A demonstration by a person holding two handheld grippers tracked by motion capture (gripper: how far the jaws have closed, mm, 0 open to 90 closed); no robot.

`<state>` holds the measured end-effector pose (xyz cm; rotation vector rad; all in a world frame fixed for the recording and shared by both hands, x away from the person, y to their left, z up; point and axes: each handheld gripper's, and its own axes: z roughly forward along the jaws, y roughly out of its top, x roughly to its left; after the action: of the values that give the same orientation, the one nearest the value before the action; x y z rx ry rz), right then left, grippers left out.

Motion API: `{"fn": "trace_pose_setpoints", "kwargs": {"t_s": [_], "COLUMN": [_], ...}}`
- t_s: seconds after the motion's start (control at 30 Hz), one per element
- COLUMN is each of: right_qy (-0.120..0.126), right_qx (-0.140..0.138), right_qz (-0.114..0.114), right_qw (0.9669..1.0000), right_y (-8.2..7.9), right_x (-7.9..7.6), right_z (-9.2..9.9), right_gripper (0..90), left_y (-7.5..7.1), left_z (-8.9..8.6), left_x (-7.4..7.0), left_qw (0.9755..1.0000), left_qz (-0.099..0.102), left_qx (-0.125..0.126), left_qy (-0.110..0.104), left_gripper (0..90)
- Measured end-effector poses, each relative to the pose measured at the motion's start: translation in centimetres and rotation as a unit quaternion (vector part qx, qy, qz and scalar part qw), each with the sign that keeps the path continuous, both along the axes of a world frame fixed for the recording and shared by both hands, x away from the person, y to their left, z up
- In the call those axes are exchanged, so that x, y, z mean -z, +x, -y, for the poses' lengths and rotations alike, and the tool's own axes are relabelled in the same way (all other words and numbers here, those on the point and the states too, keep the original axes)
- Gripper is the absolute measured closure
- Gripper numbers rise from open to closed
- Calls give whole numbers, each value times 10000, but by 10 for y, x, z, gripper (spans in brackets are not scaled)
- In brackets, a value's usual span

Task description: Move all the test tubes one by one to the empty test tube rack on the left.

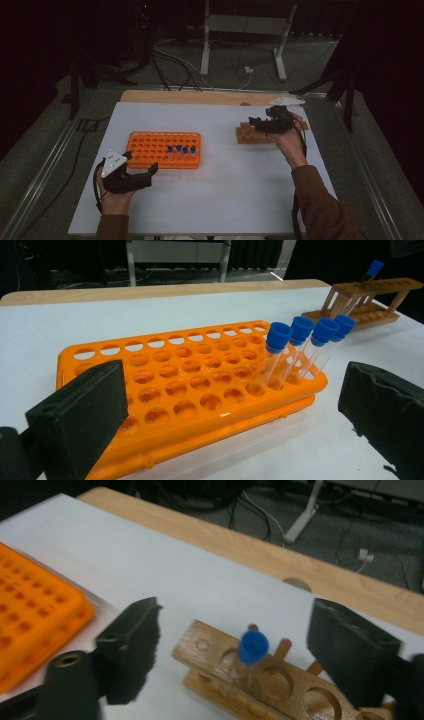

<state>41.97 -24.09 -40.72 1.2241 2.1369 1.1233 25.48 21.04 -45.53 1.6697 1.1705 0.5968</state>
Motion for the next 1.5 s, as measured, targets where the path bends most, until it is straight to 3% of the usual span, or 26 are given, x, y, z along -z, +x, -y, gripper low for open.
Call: {"fn": "trace_pose_setpoints", "kwargs": {"t_s": [0.33, 0.6, 1.2, 1.5], "right_qy": [-17, -58, -205, -235], "right_qx": [329, 306, 209, 219], "right_qz": [-179, -269, -287, -185], "right_qw": [9993, 9992, 9992, 9993], "right_y": [16, 17, 12, 10], "right_x": [23, 36, 42, 33], "right_z": [2, -4, -8, -9], "right_gripper": [555, 735, 753, 756], "left_y": [0, 1, 2, 2], "left_z": [0, 2, -1, -3], "left_x": [1, 3, 2, 2], "left_qw": [10000, 9999, 9999, 9999], "left_qz": [-37, -76, -85, -80], "left_qx": [-22, -22, -58, -77], "left_qy": [65, 109, 37, 6], "left_gripper": [7, 7, 7, 7]}}
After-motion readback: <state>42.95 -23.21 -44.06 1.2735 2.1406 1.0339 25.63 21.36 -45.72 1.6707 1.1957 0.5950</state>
